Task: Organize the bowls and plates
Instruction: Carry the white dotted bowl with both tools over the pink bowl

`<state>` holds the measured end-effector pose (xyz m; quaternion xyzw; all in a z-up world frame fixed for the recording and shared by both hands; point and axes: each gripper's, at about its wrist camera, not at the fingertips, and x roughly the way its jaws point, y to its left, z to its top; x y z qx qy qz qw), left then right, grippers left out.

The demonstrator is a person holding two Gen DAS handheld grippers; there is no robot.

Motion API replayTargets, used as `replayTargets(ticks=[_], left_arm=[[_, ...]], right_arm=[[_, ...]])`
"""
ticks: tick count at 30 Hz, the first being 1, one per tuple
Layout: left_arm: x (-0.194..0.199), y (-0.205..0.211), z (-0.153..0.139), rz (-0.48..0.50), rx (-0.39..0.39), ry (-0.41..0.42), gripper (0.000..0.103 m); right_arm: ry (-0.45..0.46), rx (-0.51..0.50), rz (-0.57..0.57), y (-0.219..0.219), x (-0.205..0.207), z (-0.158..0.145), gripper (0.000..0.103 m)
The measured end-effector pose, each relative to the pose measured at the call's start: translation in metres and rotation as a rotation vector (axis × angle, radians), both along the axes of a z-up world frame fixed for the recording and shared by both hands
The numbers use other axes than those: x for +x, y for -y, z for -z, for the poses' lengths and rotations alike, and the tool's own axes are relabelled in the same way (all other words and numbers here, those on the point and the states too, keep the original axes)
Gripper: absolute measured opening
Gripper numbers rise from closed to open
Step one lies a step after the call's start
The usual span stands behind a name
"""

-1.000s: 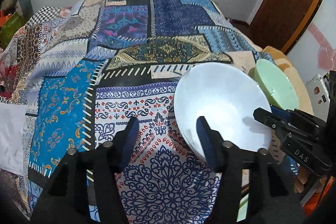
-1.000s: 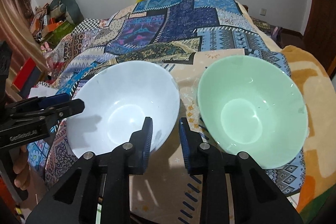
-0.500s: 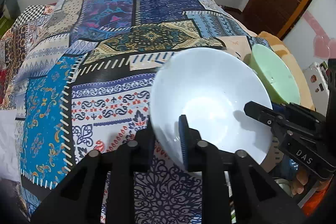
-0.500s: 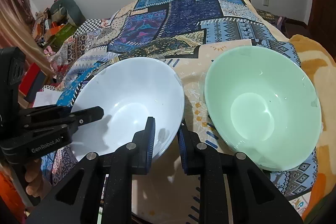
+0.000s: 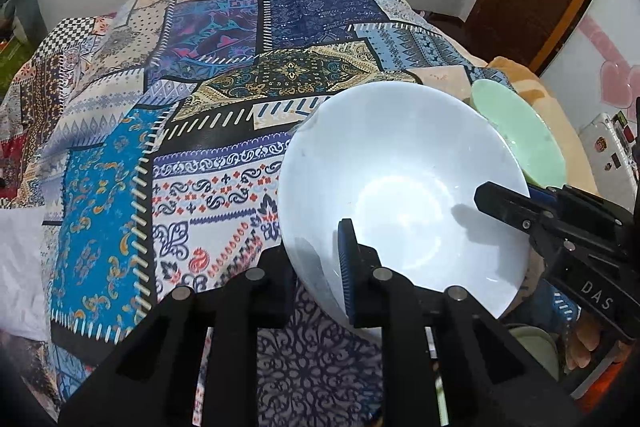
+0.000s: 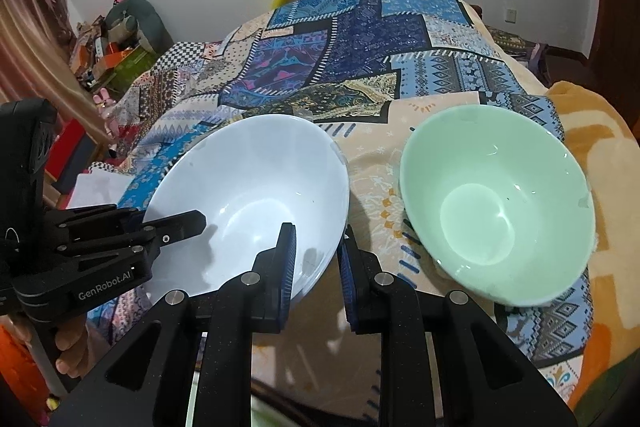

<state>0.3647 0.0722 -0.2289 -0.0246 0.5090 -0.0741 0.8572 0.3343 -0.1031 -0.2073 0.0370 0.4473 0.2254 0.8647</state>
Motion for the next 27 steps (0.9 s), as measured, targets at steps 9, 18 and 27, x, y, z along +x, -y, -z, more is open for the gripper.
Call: replayTargets(ticks=[9, 18, 27], left_arm=[[-0.036, 0.002, -0.035, -0.008, 0.011, 0.051, 0.019], [-0.078, -0.002, -0.068, -0.026, 0.005, 0.094, 0.018], [-0.128, -0.014, -0.094, -0.056, 0.008, 0.132, 0.019]], right_arm=[[0.046, 0.010, -0.013, -0.001, -0.027, -0.029, 0.019], [0.088, 0.009, -0.032, -0.004, -0.055, -0.052, 0.019], [0.112, 0.021, -0.061, -0.013, -0.088, -0.065, 0.019]])
